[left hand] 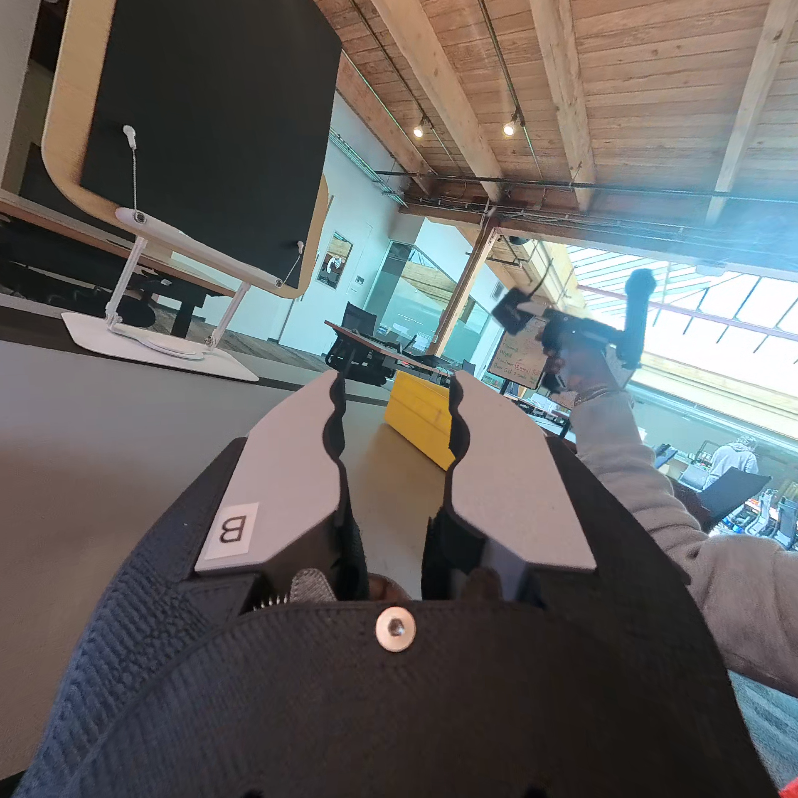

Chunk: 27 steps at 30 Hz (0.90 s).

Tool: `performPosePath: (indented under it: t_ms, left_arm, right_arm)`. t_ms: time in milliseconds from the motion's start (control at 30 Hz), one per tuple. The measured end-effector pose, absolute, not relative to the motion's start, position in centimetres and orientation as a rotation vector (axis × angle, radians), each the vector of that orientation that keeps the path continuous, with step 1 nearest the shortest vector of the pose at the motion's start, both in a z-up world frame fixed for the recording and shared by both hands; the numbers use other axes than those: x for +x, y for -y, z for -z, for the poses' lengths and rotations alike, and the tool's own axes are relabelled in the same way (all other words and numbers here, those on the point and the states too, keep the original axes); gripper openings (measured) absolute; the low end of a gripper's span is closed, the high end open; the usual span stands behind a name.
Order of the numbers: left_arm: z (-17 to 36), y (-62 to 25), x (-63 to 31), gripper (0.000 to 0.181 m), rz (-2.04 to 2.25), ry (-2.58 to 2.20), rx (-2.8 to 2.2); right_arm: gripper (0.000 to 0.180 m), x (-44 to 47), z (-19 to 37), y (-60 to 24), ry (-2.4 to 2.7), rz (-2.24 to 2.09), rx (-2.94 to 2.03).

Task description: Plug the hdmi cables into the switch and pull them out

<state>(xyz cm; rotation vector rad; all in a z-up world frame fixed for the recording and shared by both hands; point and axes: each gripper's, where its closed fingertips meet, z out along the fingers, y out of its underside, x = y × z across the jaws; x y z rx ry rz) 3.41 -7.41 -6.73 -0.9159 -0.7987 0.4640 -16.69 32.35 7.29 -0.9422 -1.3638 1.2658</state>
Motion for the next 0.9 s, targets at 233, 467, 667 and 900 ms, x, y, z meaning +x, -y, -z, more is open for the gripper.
performPosePath:
  t_ms: [233,467,667,900]
  left_arm:
    - [6.8,7.3,3.3,0.045,-0.457,0.802,-0.922]
    - [6.8,7.3,3.4,0.045,-0.463,0.793,-0.925]
    - [6.8,7.3,3.5,0.044,-0.463,0.791,-0.924]
    - [6.8,7.2,3.5,0.045,-0.467,0.787,-0.928]
  right_arm:
    - [0.014,-19.1,2.4,-38.1,1.566,-1.12,-1.354]
    - [0.014,-21.5,5.2,-36.8,1.628,-1.03,-1.316]
    - [0.014,-23.1,10.8,-36.4,1.776,-0.783,-1.424]
    - [0.031,-23.0,11.6,-36.7,1.79,-0.738,-1.484]
